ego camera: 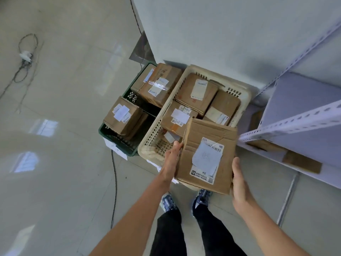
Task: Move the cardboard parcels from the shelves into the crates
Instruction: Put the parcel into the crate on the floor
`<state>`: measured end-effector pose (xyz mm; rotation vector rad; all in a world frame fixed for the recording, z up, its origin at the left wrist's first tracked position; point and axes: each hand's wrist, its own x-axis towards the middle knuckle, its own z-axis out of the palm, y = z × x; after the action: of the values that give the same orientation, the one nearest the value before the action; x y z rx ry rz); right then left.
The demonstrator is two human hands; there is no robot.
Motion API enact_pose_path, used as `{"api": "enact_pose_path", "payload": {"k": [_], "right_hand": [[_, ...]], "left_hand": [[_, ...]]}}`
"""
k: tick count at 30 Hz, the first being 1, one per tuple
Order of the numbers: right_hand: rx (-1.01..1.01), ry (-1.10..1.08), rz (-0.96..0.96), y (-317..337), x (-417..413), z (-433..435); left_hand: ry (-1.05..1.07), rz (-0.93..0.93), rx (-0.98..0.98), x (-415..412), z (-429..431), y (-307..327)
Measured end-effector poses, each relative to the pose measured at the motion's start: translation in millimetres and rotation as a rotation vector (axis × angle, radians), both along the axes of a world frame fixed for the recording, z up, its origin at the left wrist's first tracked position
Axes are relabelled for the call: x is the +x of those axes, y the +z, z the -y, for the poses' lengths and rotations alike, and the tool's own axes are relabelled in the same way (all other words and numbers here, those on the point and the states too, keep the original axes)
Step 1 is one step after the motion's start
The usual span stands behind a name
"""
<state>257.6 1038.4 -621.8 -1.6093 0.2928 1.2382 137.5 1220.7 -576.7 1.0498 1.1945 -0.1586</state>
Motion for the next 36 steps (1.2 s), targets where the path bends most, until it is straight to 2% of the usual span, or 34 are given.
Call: {"api": "enact_pose_path", "payload": {"k": [4,10,14,20,25,36], "right_hand": [[-0.073,-0.093,0.000,-43,-5,-20],[-0.171,-0.244,-0.064,-123,-2,-49],[-0.213,-0.327,-0.080,-176,-1,-70],[-0.225,-0.328,-0.149,-232,-2,-88],[-0.245,-0.404,-0.148,-262,-6,-88],[-0.316,-0.440,-0.059,-279,-12,-103]], "left_hand": [[-0.091,-0.046,-0.050,15,-25,-53],[-0.239,-0.133,-0.146,28,-52,-164],[-0.223,-0.133,-0.207,32,-67,-222],[-0.229,-0.111,-0.225,35,-79,-284],[-0.305,-0.114,-0.237,37,-78,-311],[-0.119,-0.144,-0.213,32,-66,-332]]}}
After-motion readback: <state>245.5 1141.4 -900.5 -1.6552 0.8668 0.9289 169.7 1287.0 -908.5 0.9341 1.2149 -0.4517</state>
